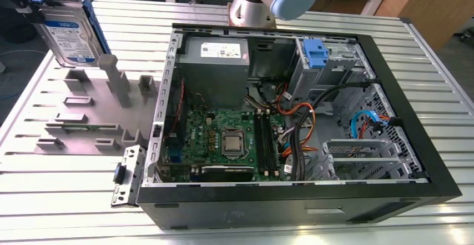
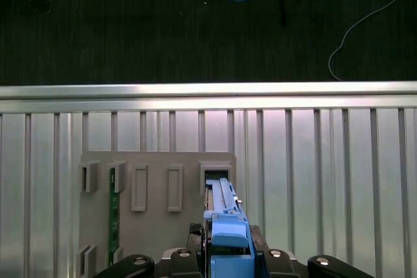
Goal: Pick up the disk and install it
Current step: 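Pick up the disk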
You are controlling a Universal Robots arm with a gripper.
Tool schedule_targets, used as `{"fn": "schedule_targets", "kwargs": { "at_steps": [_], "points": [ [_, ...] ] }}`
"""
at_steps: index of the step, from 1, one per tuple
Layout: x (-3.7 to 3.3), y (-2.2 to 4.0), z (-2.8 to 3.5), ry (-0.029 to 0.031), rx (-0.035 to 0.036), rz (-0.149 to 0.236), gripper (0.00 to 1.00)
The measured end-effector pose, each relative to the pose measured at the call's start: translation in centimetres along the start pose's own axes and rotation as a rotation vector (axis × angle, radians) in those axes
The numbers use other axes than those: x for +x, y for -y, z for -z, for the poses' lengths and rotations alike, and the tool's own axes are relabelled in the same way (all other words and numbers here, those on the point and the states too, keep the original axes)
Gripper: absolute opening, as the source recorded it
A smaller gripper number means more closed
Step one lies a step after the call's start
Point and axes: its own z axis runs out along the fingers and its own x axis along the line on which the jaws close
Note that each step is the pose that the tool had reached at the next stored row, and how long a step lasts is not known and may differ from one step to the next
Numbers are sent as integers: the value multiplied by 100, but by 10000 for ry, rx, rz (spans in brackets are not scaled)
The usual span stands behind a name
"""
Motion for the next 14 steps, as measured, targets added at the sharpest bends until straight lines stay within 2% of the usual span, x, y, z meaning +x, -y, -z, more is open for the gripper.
{"fn": "schedule_targets", "kwargs": {
  "at_steps": [14],
  "points": [
    [-1, -1, 70, 0, 0, 0, 36]
  ]
}}
